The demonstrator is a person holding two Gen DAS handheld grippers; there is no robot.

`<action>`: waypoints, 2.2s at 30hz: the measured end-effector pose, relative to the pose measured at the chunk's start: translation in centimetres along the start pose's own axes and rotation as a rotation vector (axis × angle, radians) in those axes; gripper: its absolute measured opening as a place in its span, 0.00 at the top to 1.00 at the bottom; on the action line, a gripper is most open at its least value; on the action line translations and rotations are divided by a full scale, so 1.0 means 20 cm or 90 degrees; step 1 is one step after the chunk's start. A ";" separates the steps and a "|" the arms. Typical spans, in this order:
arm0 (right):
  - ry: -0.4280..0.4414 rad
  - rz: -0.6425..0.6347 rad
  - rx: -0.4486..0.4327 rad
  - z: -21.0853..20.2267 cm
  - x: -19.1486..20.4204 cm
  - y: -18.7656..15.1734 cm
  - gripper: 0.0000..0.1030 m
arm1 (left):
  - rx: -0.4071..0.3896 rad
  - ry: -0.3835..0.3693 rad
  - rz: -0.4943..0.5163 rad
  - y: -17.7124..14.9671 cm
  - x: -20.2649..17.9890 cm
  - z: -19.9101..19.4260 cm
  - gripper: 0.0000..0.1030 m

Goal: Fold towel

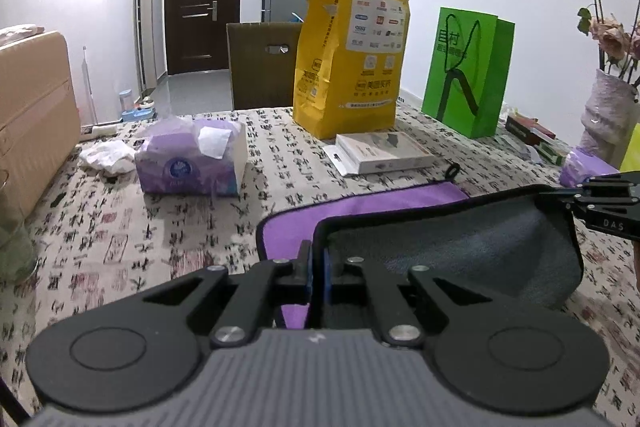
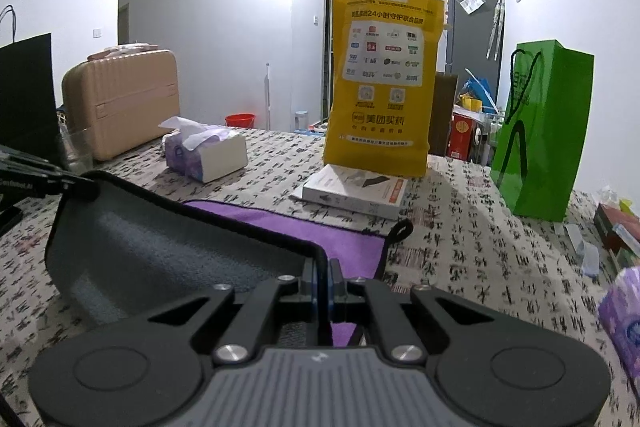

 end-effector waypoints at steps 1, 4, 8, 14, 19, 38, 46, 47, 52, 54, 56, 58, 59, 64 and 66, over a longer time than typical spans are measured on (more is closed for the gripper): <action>0.000 -0.002 0.000 0.02 -0.01 0.01 0.96 | 0.000 0.001 0.001 0.01 0.01 0.02 0.94; 0.002 -0.001 0.003 0.09 -0.03 0.04 0.96 | 0.000 0.003 0.005 0.04 0.04 0.07 0.94; 0.004 0.001 0.008 0.18 -0.06 0.09 0.96 | 0.004 0.005 0.008 0.07 0.08 0.16 0.94; 0.003 0.005 0.020 0.34 -0.12 0.12 0.96 | 0.019 0.003 0.000 0.09 0.13 0.31 0.94; 0.005 0.013 0.033 0.45 -0.15 0.13 0.96 | 0.036 0.005 -0.005 0.11 0.18 0.44 0.94; -0.006 0.053 0.092 0.76 -0.26 0.07 0.92 | 0.099 0.002 -0.048 0.04 0.28 0.75 0.92; -0.013 0.064 0.086 0.75 -0.28 0.09 0.71 | 0.111 -0.001 -0.070 0.05 0.30 0.72 0.68; -0.020 0.066 0.084 0.74 -0.29 0.09 0.62 | 0.109 0.001 -0.068 0.05 0.30 0.71 0.65; -0.042 0.085 0.064 0.69 -0.33 0.13 0.37 | 0.087 0.005 -0.085 0.07 0.29 0.63 0.13; -0.049 0.089 0.057 0.66 -0.34 0.14 0.26 | 0.077 0.008 -0.094 0.09 0.28 0.60 0.06; -0.049 0.088 0.064 0.64 -0.34 0.14 0.09 | 0.072 0.011 -0.099 0.10 0.27 0.58 0.00; -0.051 0.088 0.063 0.60 -0.33 0.14 0.06 | 0.070 0.017 -0.097 0.11 0.26 0.56 0.00; -0.054 0.089 0.064 0.59 -0.33 0.15 0.04 | 0.070 0.019 -0.094 0.11 0.26 0.54 0.00; -0.061 0.080 0.072 0.50 -0.29 0.15 0.00 | 0.065 0.031 -0.080 0.12 0.21 0.44 0.00; -0.058 0.080 0.073 0.46 -0.27 0.15 0.00 | 0.071 0.039 -0.077 0.11 0.20 0.41 0.00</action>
Point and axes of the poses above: each gripper's, at about its wrist camera, not at the fingertips, and z roughly the way its jaws point, x to its left, y to its top, the point moved 5 cm from there along z, roughly the way its jaws point, and after that the axes turned 6 degrees about z, right-handed, at the moved point
